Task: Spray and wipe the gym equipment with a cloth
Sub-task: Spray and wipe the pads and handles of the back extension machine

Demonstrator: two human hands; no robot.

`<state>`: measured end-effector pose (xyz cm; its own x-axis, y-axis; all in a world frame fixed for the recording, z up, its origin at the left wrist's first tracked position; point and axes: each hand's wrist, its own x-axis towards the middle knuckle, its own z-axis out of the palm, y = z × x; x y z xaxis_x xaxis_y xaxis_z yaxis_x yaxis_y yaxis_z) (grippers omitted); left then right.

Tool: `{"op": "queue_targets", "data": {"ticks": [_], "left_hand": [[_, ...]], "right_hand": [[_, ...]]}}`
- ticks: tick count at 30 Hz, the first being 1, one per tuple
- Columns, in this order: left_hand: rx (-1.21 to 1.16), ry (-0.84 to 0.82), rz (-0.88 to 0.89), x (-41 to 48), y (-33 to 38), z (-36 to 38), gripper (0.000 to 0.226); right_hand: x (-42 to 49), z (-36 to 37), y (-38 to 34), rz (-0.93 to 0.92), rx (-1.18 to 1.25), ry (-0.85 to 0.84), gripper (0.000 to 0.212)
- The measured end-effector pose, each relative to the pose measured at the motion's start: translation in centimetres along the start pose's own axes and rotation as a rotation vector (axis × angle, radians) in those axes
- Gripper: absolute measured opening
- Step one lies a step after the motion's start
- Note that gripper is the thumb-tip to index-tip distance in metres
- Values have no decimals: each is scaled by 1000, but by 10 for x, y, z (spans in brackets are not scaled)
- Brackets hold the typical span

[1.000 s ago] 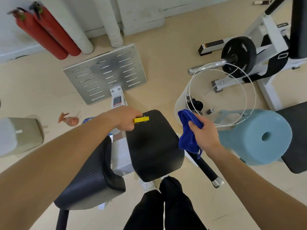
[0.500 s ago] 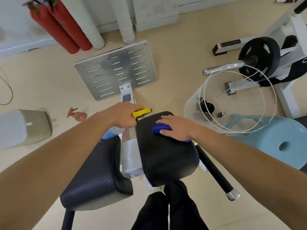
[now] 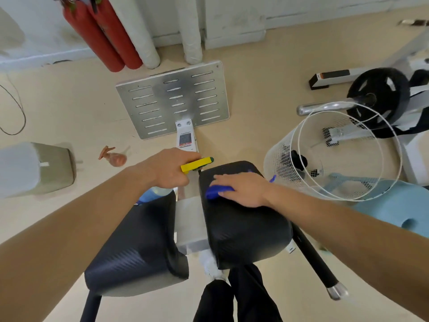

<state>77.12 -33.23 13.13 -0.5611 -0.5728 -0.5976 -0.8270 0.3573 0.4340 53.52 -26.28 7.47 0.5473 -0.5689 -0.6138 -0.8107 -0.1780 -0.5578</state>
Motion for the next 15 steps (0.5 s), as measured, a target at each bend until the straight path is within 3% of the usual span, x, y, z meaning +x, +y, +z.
{"op": "queue_targets", "data": {"ticks": [4, 7, 12, 15], "left_hand": [[-26, 45, 21, -30, -4, -5, 37], [-37, 88, 10, -45, -15, -7, 37], [-75, 169, -27, -61, -26, 1, 40], [-84, 230, -21, -66, -33, 9, 35]], "right_hand": [[-55, 10, -62, -245, -51, -129, 43], [-37, 14, -80, -318, -213, -198, 35], [49, 3, -101, -85, -447, -313, 22], [97, -3, -90, 44, -458, -227, 20]]}}
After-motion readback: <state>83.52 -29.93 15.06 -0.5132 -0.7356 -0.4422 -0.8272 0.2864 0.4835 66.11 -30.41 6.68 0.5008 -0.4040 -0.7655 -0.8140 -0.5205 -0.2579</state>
